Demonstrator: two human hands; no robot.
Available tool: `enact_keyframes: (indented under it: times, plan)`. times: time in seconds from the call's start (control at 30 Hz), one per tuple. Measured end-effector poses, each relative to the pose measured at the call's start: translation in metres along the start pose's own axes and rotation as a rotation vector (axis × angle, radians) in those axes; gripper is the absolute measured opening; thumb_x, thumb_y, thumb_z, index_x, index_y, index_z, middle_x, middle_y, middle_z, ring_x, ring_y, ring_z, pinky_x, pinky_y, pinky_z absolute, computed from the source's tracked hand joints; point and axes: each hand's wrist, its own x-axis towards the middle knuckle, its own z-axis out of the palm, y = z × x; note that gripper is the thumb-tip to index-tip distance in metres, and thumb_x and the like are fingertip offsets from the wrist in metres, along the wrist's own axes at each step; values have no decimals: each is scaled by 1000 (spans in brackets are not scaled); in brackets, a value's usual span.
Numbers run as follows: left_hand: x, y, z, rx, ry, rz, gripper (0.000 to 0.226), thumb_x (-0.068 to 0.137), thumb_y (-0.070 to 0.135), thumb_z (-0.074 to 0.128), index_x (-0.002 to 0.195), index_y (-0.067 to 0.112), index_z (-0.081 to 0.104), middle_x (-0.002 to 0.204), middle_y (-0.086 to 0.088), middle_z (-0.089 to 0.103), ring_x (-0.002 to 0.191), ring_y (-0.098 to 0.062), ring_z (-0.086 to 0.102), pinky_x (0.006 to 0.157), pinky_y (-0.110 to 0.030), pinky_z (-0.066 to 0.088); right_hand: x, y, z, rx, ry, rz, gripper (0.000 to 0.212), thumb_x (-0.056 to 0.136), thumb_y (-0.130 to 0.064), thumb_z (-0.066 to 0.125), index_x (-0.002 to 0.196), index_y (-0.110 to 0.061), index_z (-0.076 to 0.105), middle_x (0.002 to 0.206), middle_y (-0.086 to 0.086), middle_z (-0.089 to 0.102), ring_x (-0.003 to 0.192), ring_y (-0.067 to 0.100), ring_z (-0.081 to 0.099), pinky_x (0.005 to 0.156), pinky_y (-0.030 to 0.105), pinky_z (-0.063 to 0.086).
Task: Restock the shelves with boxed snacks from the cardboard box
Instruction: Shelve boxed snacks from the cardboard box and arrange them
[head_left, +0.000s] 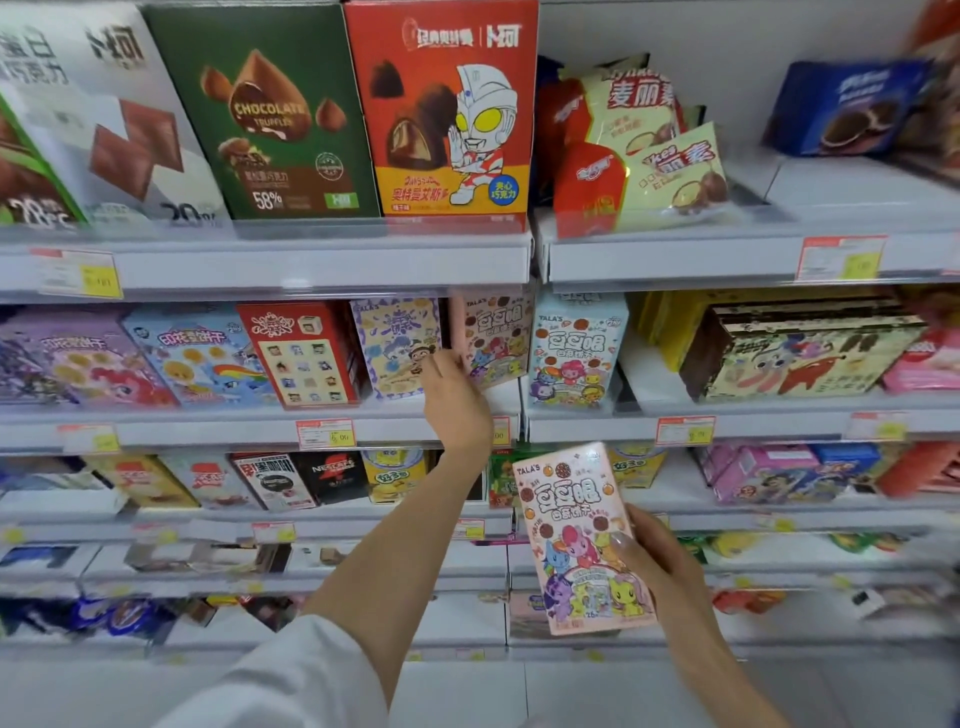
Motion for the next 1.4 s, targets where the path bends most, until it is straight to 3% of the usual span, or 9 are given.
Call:
enact_keyframes:
  times: [0.27, 0.5, 0.57, 0.67, 0.77, 0.93, 1.0, 1.17, 1.4]
  plan:
    - [1, -11, 7, 272, -60, 266, 20, 78, 6, 63, 97, 1, 58, 96, -19, 56, 89, -37, 52, 71, -43, 48, 0, -3, -2, -24, -19, 6, 26, 84, -7, 66, 106, -21, 65, 95, -2, 73, 87, 17, 70, 64, 22, 56]
    - [3, -10, 6, 434, -295, 218, 37, 96, 28, 41, 129, 14, 47, 126, -14, 46, 118, -32, 40, 95, -38, 34, 1, -1, 2, -24, -63, 9, 58, 55, -45, 73, 109, -24, 66, 101, 0, 72, 92, 20, 70, 77, 37, 55]
    - [6, -9, 2, 433, -339, 232, 37, 97, 29, 40, 130, 15, 48, 127, -13, 48, 120, -31, 39, 97, -38, 34, 3, -2, 4, -31, -76, 13, 53, 59, -39, 76, 109, -25, 65, 101, -1, 73, 91, 20, 70, 74, 35, 57]
    - [-2, -9, -15, 197, -274, 229, 30, 97, 27, 44, 119, 11, 58, 116, -11, 58, 110, -29, 48, 90, -37, 39, 9, -8, 9, 4, -67, 19, 48, 63, -29, 78, 109, -26, 65, 98, -3, 73, 88, 19, 71, 68, 30, 58]
    - [-28, -12, -52, -162, -276, -11, 28, 98, 31, 44, 109, 10, 59, 99, -3, 64, 88, -18, 57, 70, -28, 42, 20, -17, 21, 60, -59, 6, 42, 67, -32, 70, 108, -24, 65, 99, 0, 73, 91, 22, 70, 68, 32, 58]
    - [-58, -21, -103, -410, -866, -248, 18, 86, 33, 61, 100, 22, 58, 91, 9, 66, 84, -7, 60, 66, -7, 44, 35, -33, 53, 170, -147, -59, 33, 78, -20, 62, 112, -20, 62, 100, -3, 73, 91, 16, 69, 66, 24, 56]
    - [-55, -26, -109, -411, -814, -244, 20, 80, 26, 71, 96, 21, 60, 85, 6, 66, 76, -8, 59, 62, -9, 45, 40, -37, 65, 123, -180, -87, 31, 87, -13, 57, 117, -23, 59, 104, -8, 71, 95, 10, 68, 70, 20, 54]
    - [-38, -21, -108, -195, -310, -128, 37, 76, 33, 75, 101, 15, 54, 86, 7, 60, 68, -3, 54, 56, -21, 45, 47, -35, 67, -56, -83, -137, 28, 92, -17, 57, 116, -33, 56, 114, -6, 63, 106, 10, 60, 89, 28, 50]
    - [-7, 1, -80, -121, -110, -106, 42, 79, 41, 70, 105, 11, 56, 96, 1, 63, 73, -14, 56, 66, -30, 45, 36, -26, 48, -112, -65, -92, 16, 93, -10, 54, 100, -19, 66, 100, 5, 70, 80, 20, 68, 68, 25, 55]
